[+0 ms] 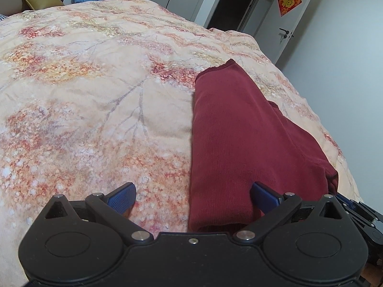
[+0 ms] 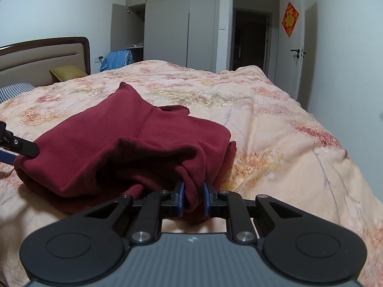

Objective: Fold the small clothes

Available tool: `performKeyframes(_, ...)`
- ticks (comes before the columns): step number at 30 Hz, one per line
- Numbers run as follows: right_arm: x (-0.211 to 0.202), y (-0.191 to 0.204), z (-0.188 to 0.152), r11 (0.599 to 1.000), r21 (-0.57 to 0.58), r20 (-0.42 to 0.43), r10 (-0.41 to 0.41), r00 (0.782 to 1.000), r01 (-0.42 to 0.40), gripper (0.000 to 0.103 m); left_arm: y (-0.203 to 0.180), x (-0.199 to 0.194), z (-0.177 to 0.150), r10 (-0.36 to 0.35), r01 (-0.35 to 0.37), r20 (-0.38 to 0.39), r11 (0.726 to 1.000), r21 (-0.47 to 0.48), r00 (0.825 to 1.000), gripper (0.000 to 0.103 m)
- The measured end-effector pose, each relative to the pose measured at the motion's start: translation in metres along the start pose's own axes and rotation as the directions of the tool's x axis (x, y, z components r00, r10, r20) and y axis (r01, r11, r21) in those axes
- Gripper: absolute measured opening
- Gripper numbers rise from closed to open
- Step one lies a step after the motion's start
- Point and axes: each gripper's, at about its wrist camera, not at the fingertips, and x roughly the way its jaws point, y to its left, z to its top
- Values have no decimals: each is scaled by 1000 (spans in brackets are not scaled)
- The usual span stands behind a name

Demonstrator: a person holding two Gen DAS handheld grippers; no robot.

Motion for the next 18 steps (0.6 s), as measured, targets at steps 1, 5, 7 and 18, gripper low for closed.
performKeyframes(1,0,0,-2,1000,5,1,-2,1000,2,18,0,0,0,0,0,-1,1000,-1,1000,102)
performKeyframes(5,-3,1,-6,1000,20,2,-7,1000,7,18,1,0,-1,1,-1,-3,1000,-1,1000,102)
performKeyframes(7,-4,-1,-8,1000,30,-1,-7,1000,7,18,1,0,-2,1,-1,-4,1000,-2,1000,102)
performKeyframes(18,-26,-14,3,991,135,51,-10,999,3,58,2,1,-6,9,-9,-10,1000,0,1000,102)
